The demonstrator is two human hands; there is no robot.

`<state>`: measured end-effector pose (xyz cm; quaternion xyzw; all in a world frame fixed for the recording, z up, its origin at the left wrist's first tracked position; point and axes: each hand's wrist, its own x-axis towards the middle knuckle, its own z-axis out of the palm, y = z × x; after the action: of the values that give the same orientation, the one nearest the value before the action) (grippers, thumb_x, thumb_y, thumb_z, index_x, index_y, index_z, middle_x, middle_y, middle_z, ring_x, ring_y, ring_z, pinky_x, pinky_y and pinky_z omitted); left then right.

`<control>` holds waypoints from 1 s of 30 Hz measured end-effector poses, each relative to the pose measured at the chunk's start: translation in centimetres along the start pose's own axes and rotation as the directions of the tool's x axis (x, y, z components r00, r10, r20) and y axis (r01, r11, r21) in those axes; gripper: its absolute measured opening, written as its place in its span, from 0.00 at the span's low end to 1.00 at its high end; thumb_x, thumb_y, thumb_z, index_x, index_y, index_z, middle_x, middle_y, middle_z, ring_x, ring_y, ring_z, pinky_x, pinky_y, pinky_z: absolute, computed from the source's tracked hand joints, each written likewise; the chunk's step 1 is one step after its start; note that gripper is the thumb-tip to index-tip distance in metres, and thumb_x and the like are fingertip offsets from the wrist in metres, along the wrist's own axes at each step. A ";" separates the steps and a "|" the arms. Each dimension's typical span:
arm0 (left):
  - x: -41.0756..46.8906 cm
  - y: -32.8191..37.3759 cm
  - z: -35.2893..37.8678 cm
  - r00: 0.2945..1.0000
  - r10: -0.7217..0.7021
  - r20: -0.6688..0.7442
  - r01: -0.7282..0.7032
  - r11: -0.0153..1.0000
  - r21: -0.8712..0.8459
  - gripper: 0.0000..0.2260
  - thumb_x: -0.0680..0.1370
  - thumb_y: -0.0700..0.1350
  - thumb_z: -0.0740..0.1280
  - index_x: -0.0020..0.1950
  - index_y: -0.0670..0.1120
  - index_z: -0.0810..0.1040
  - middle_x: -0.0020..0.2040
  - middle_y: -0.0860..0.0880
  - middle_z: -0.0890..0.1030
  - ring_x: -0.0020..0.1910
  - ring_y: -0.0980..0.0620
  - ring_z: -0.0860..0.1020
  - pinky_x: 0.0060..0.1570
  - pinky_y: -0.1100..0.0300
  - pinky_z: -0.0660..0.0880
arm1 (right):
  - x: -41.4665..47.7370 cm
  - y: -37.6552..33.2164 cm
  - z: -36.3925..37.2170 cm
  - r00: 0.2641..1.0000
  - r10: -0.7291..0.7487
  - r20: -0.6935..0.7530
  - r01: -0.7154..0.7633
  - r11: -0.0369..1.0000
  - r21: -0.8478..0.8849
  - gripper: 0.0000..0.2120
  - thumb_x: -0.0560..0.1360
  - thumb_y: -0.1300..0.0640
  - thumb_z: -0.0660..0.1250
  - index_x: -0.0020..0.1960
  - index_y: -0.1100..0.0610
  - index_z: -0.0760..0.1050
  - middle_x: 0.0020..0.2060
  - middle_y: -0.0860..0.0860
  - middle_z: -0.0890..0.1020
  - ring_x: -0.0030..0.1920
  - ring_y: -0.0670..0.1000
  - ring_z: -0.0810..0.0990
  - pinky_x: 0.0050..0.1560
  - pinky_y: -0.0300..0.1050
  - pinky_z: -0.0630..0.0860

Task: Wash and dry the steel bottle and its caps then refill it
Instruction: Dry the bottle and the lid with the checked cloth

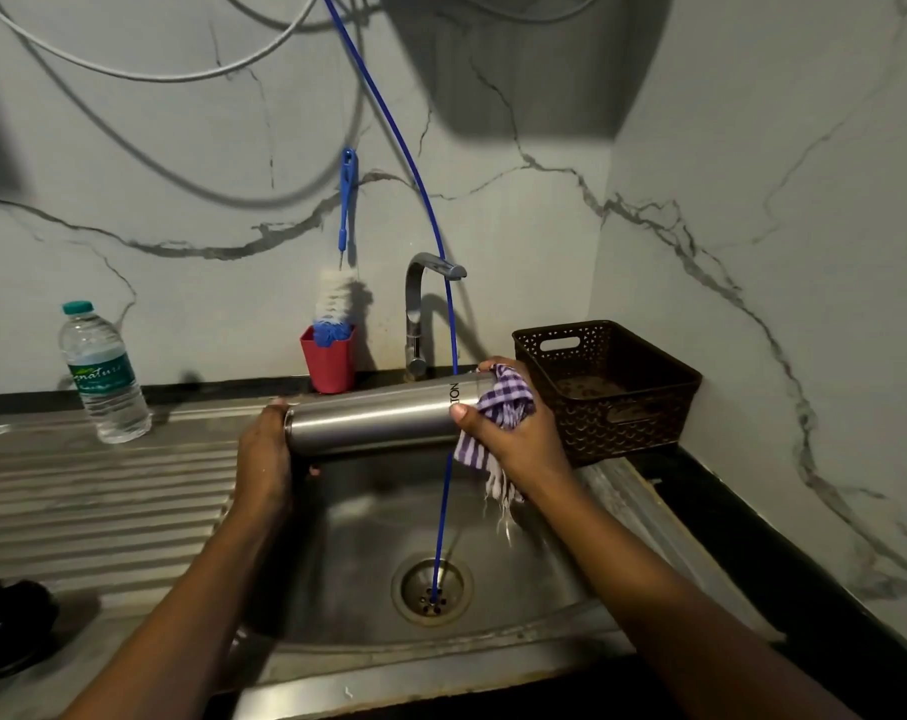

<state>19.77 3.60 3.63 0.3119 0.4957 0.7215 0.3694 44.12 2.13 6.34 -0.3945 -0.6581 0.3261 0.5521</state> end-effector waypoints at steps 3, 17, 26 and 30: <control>-0.1 -0.8 0.0 0.993 0.120 0.000 -0.120 0.993 -0.020 0.11 0.77 0.53 0.59 0.43 0.50 0.78 0.37 0.48 0.77 0.35 0.50 0.76 0.25 0.63 0.71 | 0.7 -1.4 -0.5 0.974 0.225 0.010 -0.223 0.957 0.184 0.13 0.69 0.45 0.72 0.48 0.50 0.75 0.44 0.48 0.81 0.50 0.53 0.81 0.48 0.40 0.76; -0.4 -0.2 0.0 0.995 -0.100 0.001 0.099 0.991 -0.086 0.13 0.79 0.50 0.58 0.38 0.48 0.77 0.24 0.53 0.78 0.25 0.56 0.76 0.22 0.67 0.69 | -2.0 -0.2 0.3 0.883 -0.454 0.120 0.468 0.829 -0.306 0.31 0.64 0.40 0.73 0.63 0.47 0.67 0.64 0.52 0.69 0.62 0.50 0.73 0.60 0.43 0.75; 0.1 -1.3 -0.1 0.966 -0.256 0.022 0.255 0.966 0.052 0.12 0.80 0.51 0.57 0.40 0.46 0.72 0.19 0.52 0.74 0.24 0.51 0.74 0.16 0.70 0.66 | -1.5 -1.3 0.6 0.728 -0.644 0.236 0.666 0.584 -0.463 0.32 0.65 0.38 0.73 0.64 0.49 0.68 0.64 0.55 0.68 0.62 0.56 0.72 0.60 0.53 0.74; -0.2 -0.9 -0.5 0.960 -0.278 0.015 0.278 0.960 0.020 0.11 0.78 0.51 0.59 0.39 0.47 0.72 0.19 0.52 0.74 0.26 0.52 0.74 0.21 0.69 0.67 | -0.9 0.5 0.4 0.541 -0.758 0.364 0.815 0.365 -0.451 0.28 0.67 0.40 0.72 0.61 0.51 0.70 0.63 0.57 0.68 0.62 0.58 0.72 0.59 0.49 0.74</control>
<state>19.65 3.45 2.62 0.2488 0.5378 0.6552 0.4685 43.88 1.53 5.44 -0.1621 -0.8549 -0.1734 0.4612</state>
